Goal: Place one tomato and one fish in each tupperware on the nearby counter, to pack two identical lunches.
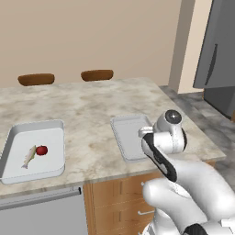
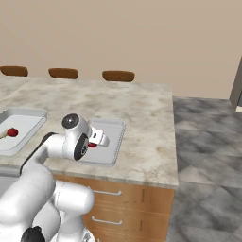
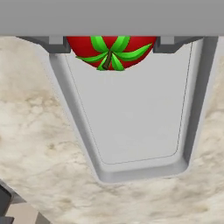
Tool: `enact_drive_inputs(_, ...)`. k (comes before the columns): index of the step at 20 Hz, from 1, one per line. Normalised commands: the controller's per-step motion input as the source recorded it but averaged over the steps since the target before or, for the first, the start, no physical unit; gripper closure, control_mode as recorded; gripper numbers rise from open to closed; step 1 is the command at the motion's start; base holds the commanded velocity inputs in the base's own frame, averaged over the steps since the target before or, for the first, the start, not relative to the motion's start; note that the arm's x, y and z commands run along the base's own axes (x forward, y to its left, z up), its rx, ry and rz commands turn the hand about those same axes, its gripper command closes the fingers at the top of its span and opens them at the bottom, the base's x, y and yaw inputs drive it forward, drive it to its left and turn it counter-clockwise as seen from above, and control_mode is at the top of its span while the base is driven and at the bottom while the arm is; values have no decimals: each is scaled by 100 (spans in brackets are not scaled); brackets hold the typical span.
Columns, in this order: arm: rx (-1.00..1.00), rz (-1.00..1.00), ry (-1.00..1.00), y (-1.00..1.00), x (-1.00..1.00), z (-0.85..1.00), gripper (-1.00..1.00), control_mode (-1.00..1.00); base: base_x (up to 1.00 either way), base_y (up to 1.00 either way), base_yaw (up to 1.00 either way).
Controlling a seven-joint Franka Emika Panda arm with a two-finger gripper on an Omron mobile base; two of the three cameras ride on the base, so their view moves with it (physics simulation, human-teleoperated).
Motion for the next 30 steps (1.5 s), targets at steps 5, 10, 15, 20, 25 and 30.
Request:
enact_drive_inputs(5, 0, 0, 2, -5, 63, -28, 100, -100, 0, 0, 0)
enact_drive_inputs(10, 0, 0, 1, -7, 40, -42, 100, -100, 0, 0, 0)
enact_drive_inputs(15, 0, -1, 0, 0, 44, -21, -100, -100, 0, 0, 0)
enact_drive_inputs(20, 0, -1, 0, 0, 45, -22, -100, -100, 0, 0, 0)
enact_drive_inputs(25, 0, -1, 1, 0, 43, -4, -100, -100, 0, 0, 0)
enact_drive_inputs(30, 0, -4, 23, -8, -23, 76, -100, -100, 0, 0, 0)
